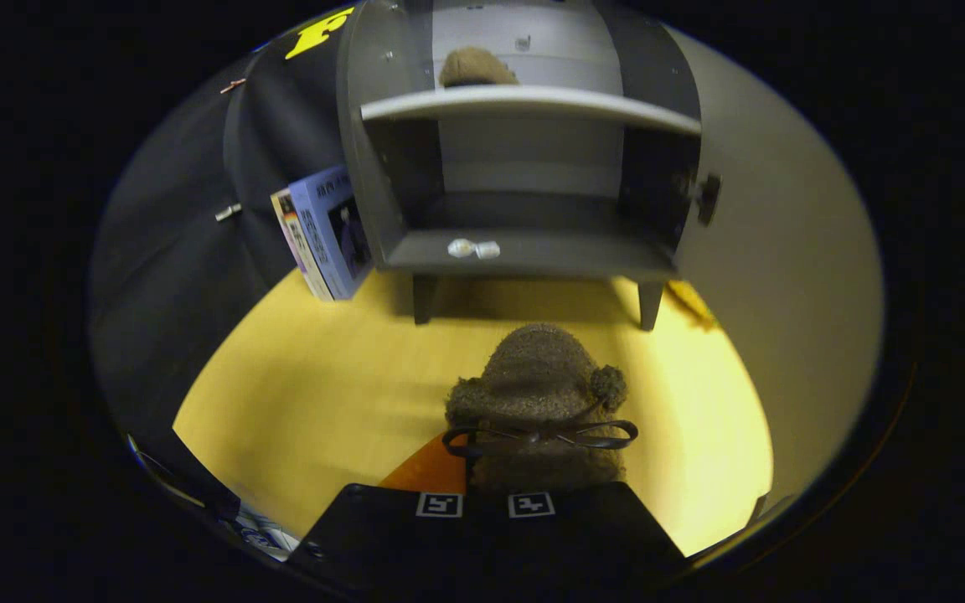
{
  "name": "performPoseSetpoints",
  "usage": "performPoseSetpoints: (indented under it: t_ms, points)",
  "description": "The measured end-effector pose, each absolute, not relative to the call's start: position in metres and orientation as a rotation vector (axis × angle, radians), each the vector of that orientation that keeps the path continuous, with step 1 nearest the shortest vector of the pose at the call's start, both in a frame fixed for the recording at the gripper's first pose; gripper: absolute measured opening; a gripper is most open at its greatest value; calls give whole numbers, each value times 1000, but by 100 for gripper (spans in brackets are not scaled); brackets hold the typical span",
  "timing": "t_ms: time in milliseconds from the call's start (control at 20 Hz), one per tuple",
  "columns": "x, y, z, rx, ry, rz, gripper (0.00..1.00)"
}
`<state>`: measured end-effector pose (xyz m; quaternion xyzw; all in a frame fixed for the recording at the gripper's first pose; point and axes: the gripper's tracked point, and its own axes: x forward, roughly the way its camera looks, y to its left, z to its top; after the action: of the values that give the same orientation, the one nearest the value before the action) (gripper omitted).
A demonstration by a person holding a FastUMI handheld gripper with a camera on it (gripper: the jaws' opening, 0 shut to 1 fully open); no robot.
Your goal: Open the shoe cabinet door, grab the shoes and put them into the shoe cabinet, then close the shoe cabinet door.
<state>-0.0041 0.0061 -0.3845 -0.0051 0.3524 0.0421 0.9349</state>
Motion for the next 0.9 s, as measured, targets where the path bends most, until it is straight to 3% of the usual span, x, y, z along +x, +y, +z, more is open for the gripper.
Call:
performPoseSetpoints:
  t_ms: [550,900]
  points:
    - [71,-1,-198,-20,474,29,5]
    - [126,-9,-137,-34,412,-5,5]
